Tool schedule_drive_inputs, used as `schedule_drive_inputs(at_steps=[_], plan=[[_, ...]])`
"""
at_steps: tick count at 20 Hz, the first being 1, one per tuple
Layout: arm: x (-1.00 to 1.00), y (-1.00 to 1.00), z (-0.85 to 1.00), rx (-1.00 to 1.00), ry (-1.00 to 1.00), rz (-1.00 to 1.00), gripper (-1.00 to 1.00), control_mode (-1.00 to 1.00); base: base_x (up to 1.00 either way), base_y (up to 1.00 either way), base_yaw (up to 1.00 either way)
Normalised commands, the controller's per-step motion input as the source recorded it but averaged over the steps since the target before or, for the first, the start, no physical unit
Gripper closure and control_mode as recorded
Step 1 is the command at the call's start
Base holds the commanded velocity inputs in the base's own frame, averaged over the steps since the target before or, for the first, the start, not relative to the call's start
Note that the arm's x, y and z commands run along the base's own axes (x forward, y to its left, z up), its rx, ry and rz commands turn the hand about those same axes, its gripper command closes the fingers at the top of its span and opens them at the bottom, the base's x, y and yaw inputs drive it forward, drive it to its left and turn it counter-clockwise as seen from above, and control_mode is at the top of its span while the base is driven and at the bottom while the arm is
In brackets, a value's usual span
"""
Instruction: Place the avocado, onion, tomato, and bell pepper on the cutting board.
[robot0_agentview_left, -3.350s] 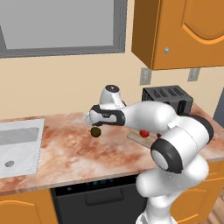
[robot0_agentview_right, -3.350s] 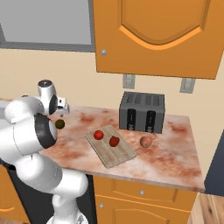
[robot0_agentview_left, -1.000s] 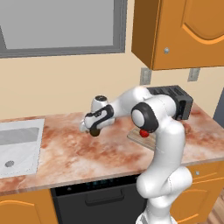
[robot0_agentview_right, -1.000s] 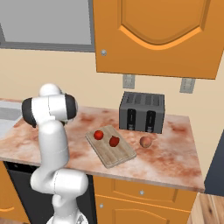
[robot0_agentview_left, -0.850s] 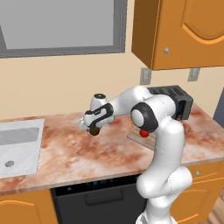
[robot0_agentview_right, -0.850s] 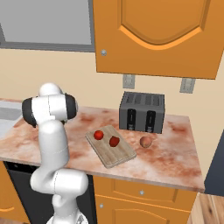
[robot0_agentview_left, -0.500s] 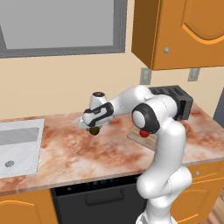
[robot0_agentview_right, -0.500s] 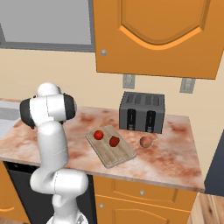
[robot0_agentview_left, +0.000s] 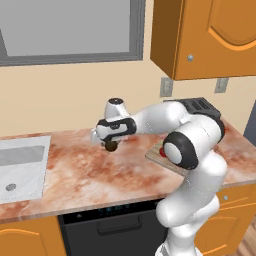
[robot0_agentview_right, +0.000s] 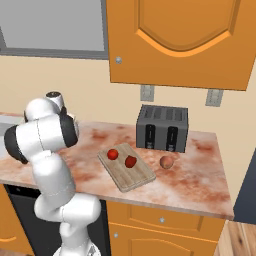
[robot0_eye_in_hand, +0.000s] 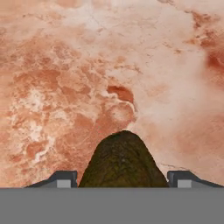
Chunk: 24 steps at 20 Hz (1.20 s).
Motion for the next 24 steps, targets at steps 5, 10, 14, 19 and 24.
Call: schedule_drive_inputs(at_steps=[5,10,14,19,24], plan=[[-0.62,-0.43,0.60,0.00,0.00,-0.10,1.00,-1.00,0.00,0.00,0.00],[-0.73,-0.59,0.55,0.00,-0.04,-0.08,1.00,-1.00,0.00,0.00,0.00],[-0.76,-0.71,0.50,0.00,-0.04,-0.08,1.00,-1.00,0.00,0.00,0.00],[-0.73,-0.86,0.40,0.00,-0.05,-0.04,1.00,-1.00,0.00,0.00,0.00],[-0.60,-0.89,0.25,0.00,-0.01,-0.02,1.00,-1.00,0.00,0.00,0.00]])
